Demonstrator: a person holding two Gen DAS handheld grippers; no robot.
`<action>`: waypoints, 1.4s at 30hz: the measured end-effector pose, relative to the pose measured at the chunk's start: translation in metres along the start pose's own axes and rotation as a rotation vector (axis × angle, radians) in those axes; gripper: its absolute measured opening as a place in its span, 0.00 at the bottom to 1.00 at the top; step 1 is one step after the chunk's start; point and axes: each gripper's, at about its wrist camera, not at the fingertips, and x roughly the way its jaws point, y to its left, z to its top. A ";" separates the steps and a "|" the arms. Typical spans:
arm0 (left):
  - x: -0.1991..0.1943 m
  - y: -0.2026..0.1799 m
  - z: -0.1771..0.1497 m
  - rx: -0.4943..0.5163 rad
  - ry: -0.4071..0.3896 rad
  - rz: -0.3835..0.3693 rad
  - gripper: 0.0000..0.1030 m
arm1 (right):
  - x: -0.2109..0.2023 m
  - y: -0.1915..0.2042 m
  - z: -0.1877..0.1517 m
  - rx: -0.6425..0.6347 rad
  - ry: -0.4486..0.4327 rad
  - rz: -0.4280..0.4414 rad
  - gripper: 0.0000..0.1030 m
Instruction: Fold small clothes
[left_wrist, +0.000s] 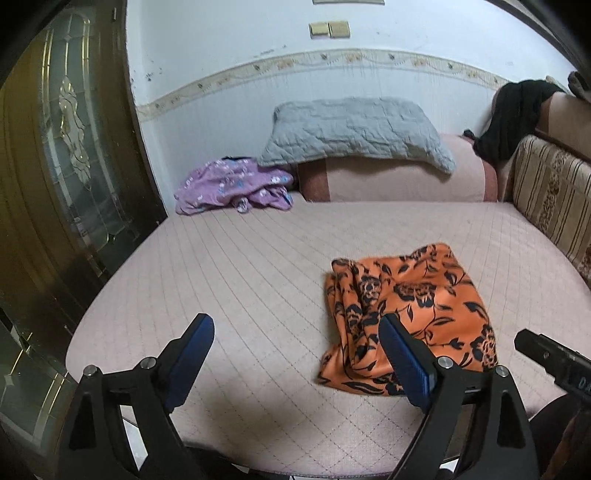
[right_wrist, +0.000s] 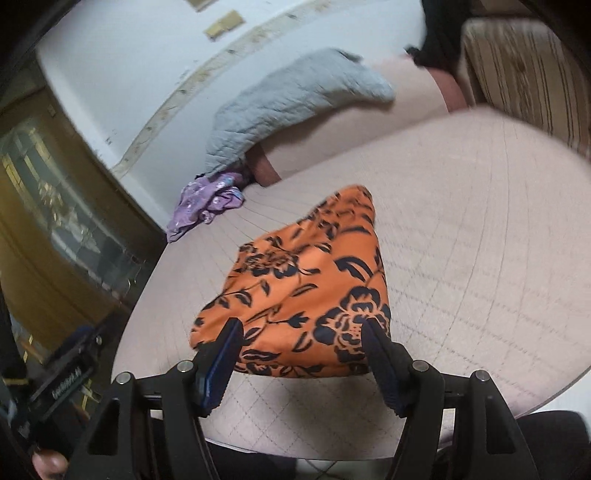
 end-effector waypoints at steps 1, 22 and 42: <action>-0.005 0.001 0.002 -0.002 -0.009 0.006 0.88 | -0.003 0.004 0.001 -0.015 -0.009 -0.003 0.67; -0.053 0.018 0.020 -0.072 -0.086 0.037 0.97 | -0.066 0.055 0.017 -0.200 -0.152 -0.032 0.68; -0.086 0.018 0.028 -0.064 -0.126 0.112 0.97 | -0.092 0.066 0.019 -0.261 -0.213 -0.051 0.68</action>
